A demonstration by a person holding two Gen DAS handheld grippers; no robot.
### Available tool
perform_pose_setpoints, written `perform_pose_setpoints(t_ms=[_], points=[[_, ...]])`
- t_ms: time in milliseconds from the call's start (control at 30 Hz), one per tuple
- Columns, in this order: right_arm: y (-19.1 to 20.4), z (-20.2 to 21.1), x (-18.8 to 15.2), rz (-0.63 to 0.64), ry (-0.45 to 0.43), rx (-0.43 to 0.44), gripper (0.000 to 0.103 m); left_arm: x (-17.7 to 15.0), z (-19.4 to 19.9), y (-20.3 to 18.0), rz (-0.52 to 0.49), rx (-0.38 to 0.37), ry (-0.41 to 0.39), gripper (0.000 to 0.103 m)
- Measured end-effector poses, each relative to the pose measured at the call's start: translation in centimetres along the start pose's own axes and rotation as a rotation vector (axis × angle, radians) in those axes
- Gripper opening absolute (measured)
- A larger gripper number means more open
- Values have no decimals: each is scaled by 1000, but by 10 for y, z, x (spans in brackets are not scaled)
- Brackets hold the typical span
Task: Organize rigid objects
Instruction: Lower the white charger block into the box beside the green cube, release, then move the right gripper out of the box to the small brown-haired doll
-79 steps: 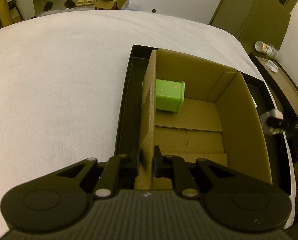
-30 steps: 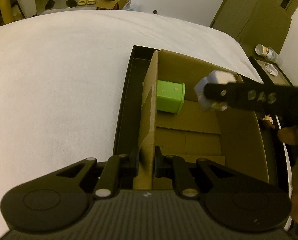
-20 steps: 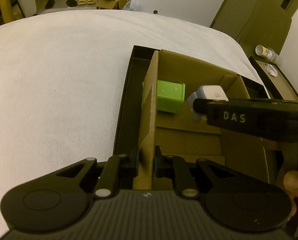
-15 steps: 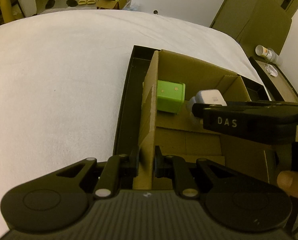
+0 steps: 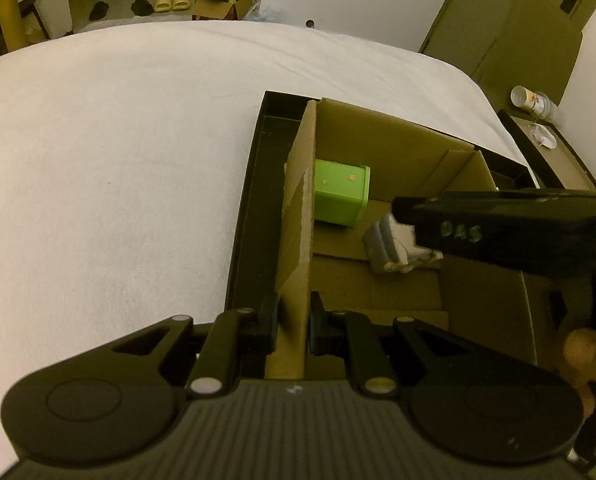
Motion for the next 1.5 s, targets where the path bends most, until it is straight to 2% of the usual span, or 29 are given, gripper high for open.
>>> perform_pose_setpoints(t_ms=[233,533,1500], points=[[-17,24,10,-71,-47,36,43,1,0,0,-6,3,0,13],[-54,49,13,-132,-102,12,43,0,0,1,-7,3,0,13],[-160,52,-32,-217,-102,-128,43,1,-1,2,-1,6,1,13]])
Point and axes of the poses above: each gripper's, at about its wrist camera, not at the fingertips, and z roughly against the way its jaws point, y to its left, x to its top, the point moved 9 cm from there along -z, roughly the way its jaws point, and after that the axes turned 3 degrees about -x, right-handed, at the moved point
